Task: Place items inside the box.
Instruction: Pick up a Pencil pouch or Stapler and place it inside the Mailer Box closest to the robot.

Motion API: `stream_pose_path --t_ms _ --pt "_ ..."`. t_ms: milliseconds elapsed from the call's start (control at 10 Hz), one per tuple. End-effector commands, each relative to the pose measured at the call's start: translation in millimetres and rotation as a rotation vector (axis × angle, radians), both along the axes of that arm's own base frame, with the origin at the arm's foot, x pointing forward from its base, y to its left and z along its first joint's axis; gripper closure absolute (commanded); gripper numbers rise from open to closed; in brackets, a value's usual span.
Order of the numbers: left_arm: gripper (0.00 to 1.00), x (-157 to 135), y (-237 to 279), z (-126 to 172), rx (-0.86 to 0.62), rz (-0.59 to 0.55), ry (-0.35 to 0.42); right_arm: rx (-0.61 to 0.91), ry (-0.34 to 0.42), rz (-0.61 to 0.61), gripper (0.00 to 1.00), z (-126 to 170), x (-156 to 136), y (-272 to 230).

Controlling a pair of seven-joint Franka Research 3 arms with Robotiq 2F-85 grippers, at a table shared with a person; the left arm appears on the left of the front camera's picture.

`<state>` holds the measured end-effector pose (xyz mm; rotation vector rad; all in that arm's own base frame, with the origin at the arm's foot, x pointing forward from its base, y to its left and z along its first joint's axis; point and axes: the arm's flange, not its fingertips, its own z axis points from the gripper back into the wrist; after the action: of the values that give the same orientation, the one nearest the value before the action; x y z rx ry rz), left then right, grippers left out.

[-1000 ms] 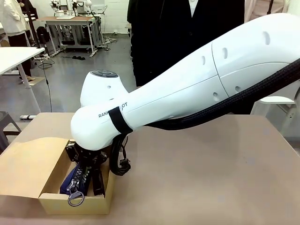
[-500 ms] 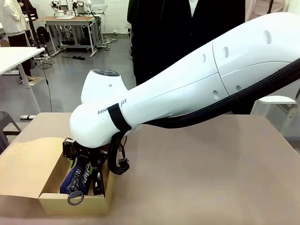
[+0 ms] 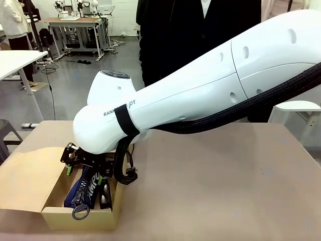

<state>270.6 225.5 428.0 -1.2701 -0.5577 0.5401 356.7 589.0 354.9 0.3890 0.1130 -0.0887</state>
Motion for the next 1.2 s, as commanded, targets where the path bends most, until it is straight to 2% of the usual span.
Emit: stream_pose_path --t_ms 0,100,300,500,700,800,900,1000,1100 --pt "0.0 -2 -1 1 -0.004 -0.003 -0.024 0.036 -0.013 0.007 0.0 9 -10 -17" --pt "0.0 -2 -1 1 -0.004 -0.003 -0.024 0.083 -0.041 0.024 0.0 23 -14 -32" --pt "0.0 -2 -1 1 -0.004 -0.003 -0.024 0.331 -0.014 0.114 0.0 63 -24 -101" --pt "0.0 -2 -1 1 -0.004 -0.003 -0.024 0.505 0.004 0.062 0.0 90 -54 -188" --pt "0.0 -2 -1 1 -0.004 -0.003 -0.024 0.672 -0.025 0.033 0.0 92 -88 -262" --pt "0.0 -2 -1 1 -0.004 -0.003 -0.024 0.713 -0.036 -0.04 0.0 84 -95 -282" --pt "0.0 -2 -1 1 -0.004 -0.003 -0.024 0.69 -0.014 -0.043 0.0 74 -95 -280" --pt "0.0 -2 -1 1 -0.004 -0.003 -0.024 0.574 0.051 -0.12 0.0 68 -88 -263" --pt "0.0 -2 -1 1 -0.004 -0.003 -0.024 0.711 -0.032 -0.04 0.0 136 -44 -209"
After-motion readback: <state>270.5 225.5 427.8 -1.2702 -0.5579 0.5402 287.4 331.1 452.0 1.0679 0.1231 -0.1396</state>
